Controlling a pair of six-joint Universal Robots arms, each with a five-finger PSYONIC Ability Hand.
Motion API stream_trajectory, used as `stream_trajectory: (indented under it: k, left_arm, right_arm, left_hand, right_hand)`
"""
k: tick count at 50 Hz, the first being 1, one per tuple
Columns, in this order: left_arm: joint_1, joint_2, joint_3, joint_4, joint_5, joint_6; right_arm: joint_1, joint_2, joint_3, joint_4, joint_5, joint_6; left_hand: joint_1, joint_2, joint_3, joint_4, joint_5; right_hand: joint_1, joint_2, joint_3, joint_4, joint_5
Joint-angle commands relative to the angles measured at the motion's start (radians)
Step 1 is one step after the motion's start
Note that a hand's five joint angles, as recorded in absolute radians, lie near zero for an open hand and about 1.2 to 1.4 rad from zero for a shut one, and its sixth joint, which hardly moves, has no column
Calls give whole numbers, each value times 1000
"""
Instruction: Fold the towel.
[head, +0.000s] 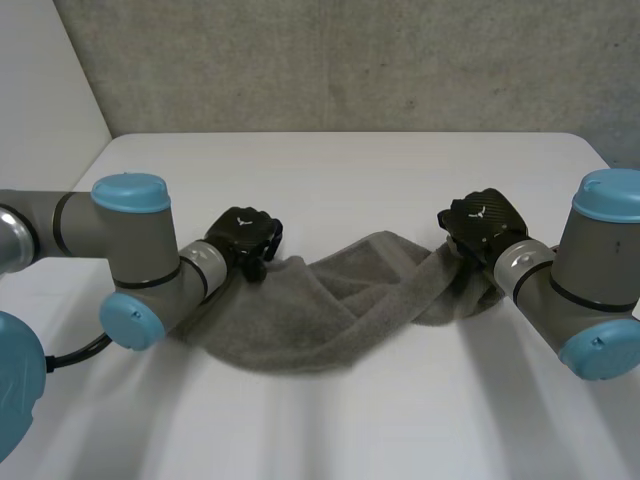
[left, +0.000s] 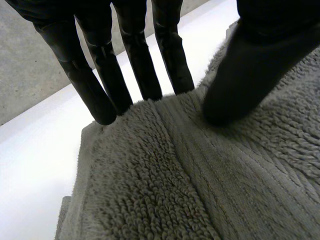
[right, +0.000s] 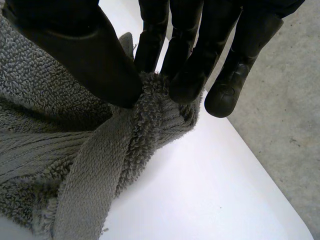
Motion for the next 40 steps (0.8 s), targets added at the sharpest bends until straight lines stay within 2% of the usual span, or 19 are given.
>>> stream_trajectory:
  k: [1, 7, 16, 18, 19, 21, 22, 23, 24, 25, 26, 27, 29, 32, 34, 35, 37, 40]
  left_arm:
    - [0, -20, 24, 0, -2, 49]
    - [0, -32, 102, 18, -34, 141]
    - [3, -15, 234, 111, -123, 146]
    - [8, 32, 277, 226, -159, 121]
    - [8, 32, 277, 227, -160, 121]
    - [24, 101, 300, 358, -251, 45]
    - [25, 101, 300, 359, -252, 44]
    - [31, 154, 297, 421, -294, -18]
    - [31, 155, 297, 422, -295, -19]
    - [37, 207, 291, 469, -317, -88]
    - [46, 247, 282, 482, -313, -147]
    - [46, 247, 282, 482, -313, -147]
    - [69, 311, 218, 445, -293, -222]
    - [74, 331, 165, 416, -262, -235]
    - [77, 348, 48, 367, -183, -240]
    - [77, 348, 47, 367, -183, -240]
    - [87, 345, -97, 335, -125, -235]
    - [100, 342, -169, 322, -108, -232]
  right_arm:
    - [2, 12, -38, 1, 0, 0]
    - [8, 30, -136, -8, -5, 0]
    - [62, 70, -294, -31, 9, -37]
    - [78, 42, -326, -179, 12, -29]
    - [78, 42, -327, -180, 12, -29]
    - [100, -22, -324, -441, 29, -3]
    - [100, -22, -323, -442, 29, -3]
    - [111, -60, -314, -550, 32, 36]
    - [111, -61, -314, -551, 32, 37]
    - [112, -92, -299, -604, 20, 82]
    - [105, -119, -288, -602, -3, 131]
    - [105, -119, -288, -602, -3, 132]
    - [97, -140, -273, -509, -98, 207]
    - [94, -134, -268, -428, -144, 233]
    - [94, -123, -247, -247, -218, 230]
    - [94, -123, -247, -246, -218, 230]
    - [92, -116, -201, -90, -271, 186]
    - [86, -113, -172, -31, -290, 144]
  left_hand:
    - [117, 115, 118, 114, -42]
    - [167, 165, 168, 164, 8]
    - [167, 165, 168, 164, 8]
    - [167, 165, 168, 164, 8]
    - [167, 165, 168, 164, 8]
    - [167, 165, 168, 164, 8]
    - [167, 165, 168, 164, 8]
    - [167, 165, 168, 164, 8]
    - [167, 165, 168, 164, 8]
    - [167, 165, 168, 164, 8]
    - [167, 165, 168, 164, 8]
    - [167, 165, 168, 164, 8]
    - [167, 165, 168, 164, 8]
    - [167, 165, 168, 164, 8]
    - [167, 165, 168, 164, 8]
    - [167, 165, 168, 164, 8]
    - [167, 165, 168, 164, 8]
    - [167, 165, 168, 164, 8]
  right_hand:
    - [84, 147, 64, 58, 87]
    - [84, 147, 64, 58, 87]
    - [84, 147, 64, 58, 87]
    - [84, 147, 64, 58, 87]
    - [84, 147, 64, 58, 87]
    - [84, 147, 64, 58, 87]
    - [84, 147, 64, 58, 87]
    - [84, 147, 64, 58, 87]
    - [84, 147, 64, 58, 87]
    - [84, 147, 64, 58, 87]
    - [84, 147, 64, 58, 87]
    - [84, 147, 64, 58, 87]
    - [84, 147, 64, 58, 87]
    - [84, 147, 64, 58, 87]
    - [84, 147, 64, 58, 87]
    - [84, 147, 64, 58, 87]
    - [84, 147, 64, 58, 87]
    - [84, 147, 64, 58, 87]
